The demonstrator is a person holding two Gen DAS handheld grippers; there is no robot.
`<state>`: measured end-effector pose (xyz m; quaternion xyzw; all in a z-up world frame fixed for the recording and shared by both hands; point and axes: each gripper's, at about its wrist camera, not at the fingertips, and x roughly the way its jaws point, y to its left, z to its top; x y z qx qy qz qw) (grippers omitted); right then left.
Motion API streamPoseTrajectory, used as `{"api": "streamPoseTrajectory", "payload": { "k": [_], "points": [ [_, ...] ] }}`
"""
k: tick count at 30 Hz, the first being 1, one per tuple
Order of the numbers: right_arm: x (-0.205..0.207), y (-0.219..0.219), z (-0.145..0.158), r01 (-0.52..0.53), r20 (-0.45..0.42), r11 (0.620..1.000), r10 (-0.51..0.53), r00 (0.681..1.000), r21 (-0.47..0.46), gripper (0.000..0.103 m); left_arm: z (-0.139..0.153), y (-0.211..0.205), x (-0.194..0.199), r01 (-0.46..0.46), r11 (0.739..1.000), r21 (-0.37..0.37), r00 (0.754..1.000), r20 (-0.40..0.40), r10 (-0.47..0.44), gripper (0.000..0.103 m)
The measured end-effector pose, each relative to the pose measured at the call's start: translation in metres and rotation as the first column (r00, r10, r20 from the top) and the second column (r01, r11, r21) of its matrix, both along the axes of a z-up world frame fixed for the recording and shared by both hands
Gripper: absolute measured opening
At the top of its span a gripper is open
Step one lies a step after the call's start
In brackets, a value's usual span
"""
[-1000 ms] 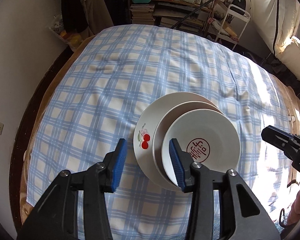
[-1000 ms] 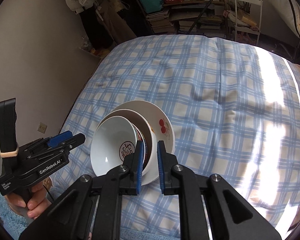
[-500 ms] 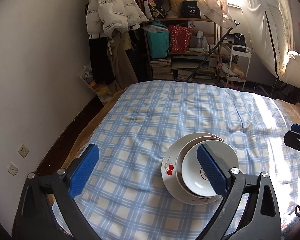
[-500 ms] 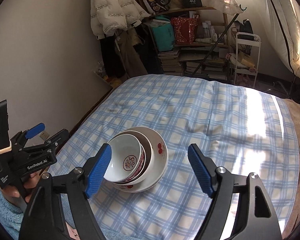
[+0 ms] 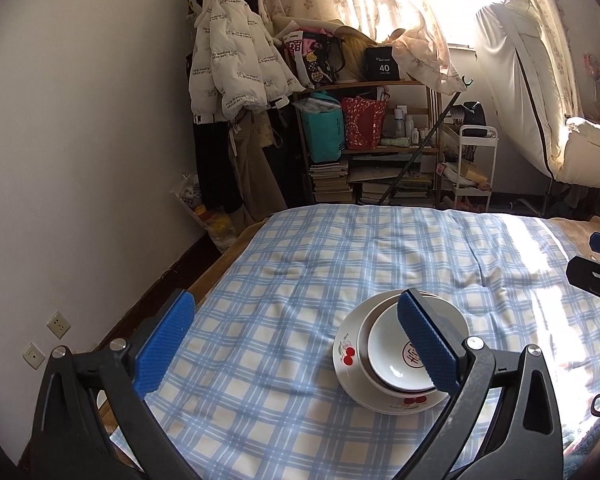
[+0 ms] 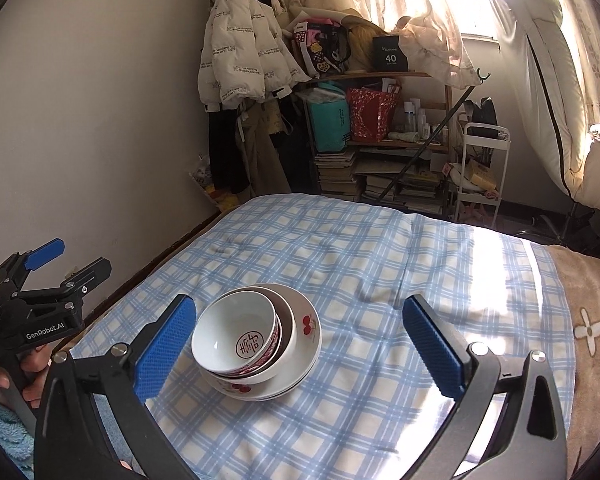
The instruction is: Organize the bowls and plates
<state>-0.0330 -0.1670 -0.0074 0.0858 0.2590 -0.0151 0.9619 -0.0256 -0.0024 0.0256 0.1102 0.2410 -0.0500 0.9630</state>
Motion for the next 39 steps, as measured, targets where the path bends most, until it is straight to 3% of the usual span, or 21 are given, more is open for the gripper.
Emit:
{"api": "streamPoseTrajectory", "payload": {
  "k": [13,39],
  "points": [
    [-0.0065,0.0000,0.0012,0.010,0.025,1.000,-0.010,1.000,0.001,0.103,-0.0036,0.0042,-0.0056,-0.016,1.000,0.007,1.000,0.005,0.016,0.100],
    [-0.0017,0.0007,-0.0073,0.028,-0.014,1.000,-0.028,0.999,-0.011,0.103,-0.0097,-0.0047,-0.0002,0.009,0.999,0.031,1.000,-0.027,-0.008,0.100]
  ]
}}
